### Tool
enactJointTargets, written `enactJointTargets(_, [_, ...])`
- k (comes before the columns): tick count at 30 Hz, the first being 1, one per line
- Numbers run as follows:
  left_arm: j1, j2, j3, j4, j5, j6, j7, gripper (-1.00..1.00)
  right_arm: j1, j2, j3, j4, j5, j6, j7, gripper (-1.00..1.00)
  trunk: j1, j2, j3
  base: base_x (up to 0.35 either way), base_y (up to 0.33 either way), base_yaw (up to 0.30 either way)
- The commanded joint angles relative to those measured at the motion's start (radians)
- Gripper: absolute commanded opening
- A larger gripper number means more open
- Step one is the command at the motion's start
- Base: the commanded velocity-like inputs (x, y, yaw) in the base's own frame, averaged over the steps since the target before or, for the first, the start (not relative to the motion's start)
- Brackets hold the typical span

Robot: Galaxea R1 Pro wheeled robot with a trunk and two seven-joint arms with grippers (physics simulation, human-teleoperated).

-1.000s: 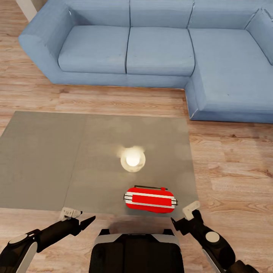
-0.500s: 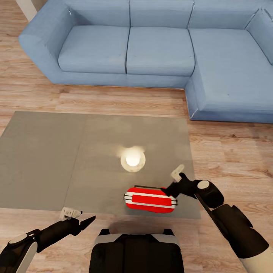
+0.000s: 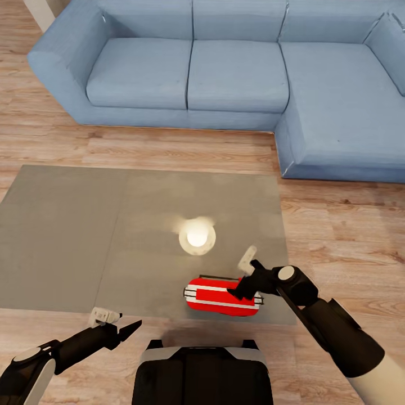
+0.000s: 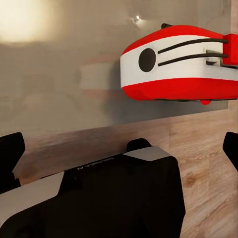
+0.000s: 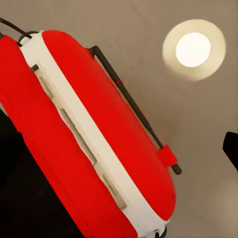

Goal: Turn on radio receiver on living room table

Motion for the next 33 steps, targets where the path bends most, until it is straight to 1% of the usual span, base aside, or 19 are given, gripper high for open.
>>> enactJointTargets(1, [0.0,0.0,0.0,0.0,0.0,0.0,0.0,1.0,0.0,0.0,0.003,0.0,0.0,0.0,0.001,1.0,0.0,0.0,0.0,0.0,0.0,0.0])
enactJointTargets(2, [0.0,0.0,0.0,0.0,0.0,0.0,0.0,1.0,0.0,0.0,0.007,0.0,0.0,0.0,0.002,1.0,0.0,0.0,0.0,0.0,0.0,0.0])
enactJointTargets(5, [0.0,0.0,0.0,0.0,0.0,0.0,0.0,1.0,0.0,0.0,0.035,0.0,0.001,-0.001,0.004,1.0,0.0,0.0,0.0,0.0,0.0,0.0])
enactJointTargets(8, [0.0,0.0,0.0,0.0,0.0,0.0,0.0,1.0,0.0,0.001,0.048,0.0,0.001,0.0,0.004,1.0,0.0,0.0,0.0,0.0,0.0,0.0])
enactJointTargets(12, [0.0,0.0,0.0,0.0,0.001,0.0,0.0,1.0,0.0,0.002,0.057,0.001,0.001,0.0,0.005,1.0,0.0,0.0,0.0,0.0,0.0,0.0])
enactJointTargets(16, [0.0,0.0,0.0,0.0,0.001,0.0,0.0,1.0,0.0,0.002,0.058,0.001,0.006,0.001,0.005,1.0,0.0,0.0,0.0,0.0,0.0,0.0])
enactJointTargets(18, [0.0,0.0,0.0,0.0,0.001,0.0,0.0,1.0,0.0,0.003,0.058,0.001,0.021,0.006,0.005,1.0,0.0,0.0,0.0,0.0,0.0,0.0])
enactJointTargets(21, [0.0,0.0,0.001,0.0,0.001,0.0,0.0,1.0,0.0,0.004,0.057,0.003,0.059,0.028,0.007,1.0,0.0,0.0,0.0,0.0,0.0,0.0])
enactJointTargets(22, [0.001,0.0,0.001,0.0,0.001,0.0,0.0,1.0,0.0,0.005,0.058,0.003,0.064,0.031,0.008,1.0,0.0,0.0,0.0,0.0,0.0,0.0])
enactJointTargets(23, [0.0,-0.002,0.0,0.0,0.001,0.0,0.0,1.0,0.0,0.015,0.058,0.004,0.075,0.038,0.012,1.0,0.0,0.0,0.0,0.0,0.0,0.0])
enactJointTargets(26, [0.0,-0.005,0.0,0.0,0.001,0.0,0.0,1.0,0.0,0.029,0.059,0.005,0.087,0.042,0.018,1.0,0.0,0.0,0.0,0.0,0.0,0.0])
enactJointTargets(28, [0.0,-0.007,0.0,0.0,0.001,0.0,0.0,1.0,0.0,0.038,0.061,0.019,0.107,0.043,0.027,1.0,0.0,0.0,0.0,0.0,0.0,0.0])
enactJointTargets(29, [0.0,-0.007,0.0,0.0,0.001,0.0,0.0,1.0,0.0,0.041,0.062,0.028,0.124,0.044,0.032,1.0,0.0,0.0,0.0,0.0,0.0,0.0])
enactJointTargets(30, [0.0,-0.007,0.0,0.0,0.001,0.0,0.0,1.0,0.0,0.045,0.068,0.037,0.155,0.044,0.045,1.0,0.0,0.0,0.0,0.0,0.0,0.0])
enactJointTargets(31, [0.0,-0.007,0.0,0.0,0.001,0.0,0.0,1.0,0.0,0.045,0.071,0.039,0.166,0.044,0.051,1.0,0.0,0.0,0.0,0.0,0.0,0.0])
enactJointTargets(33, [0.0,-0.008,0.0,0.0,0.001,0.0,0.0,1.0,0.0,0.051,0.084,0.042,0.208,0.044,0.087,1.0,0.0,0.0,0.0,0.0,0.0,0.0])
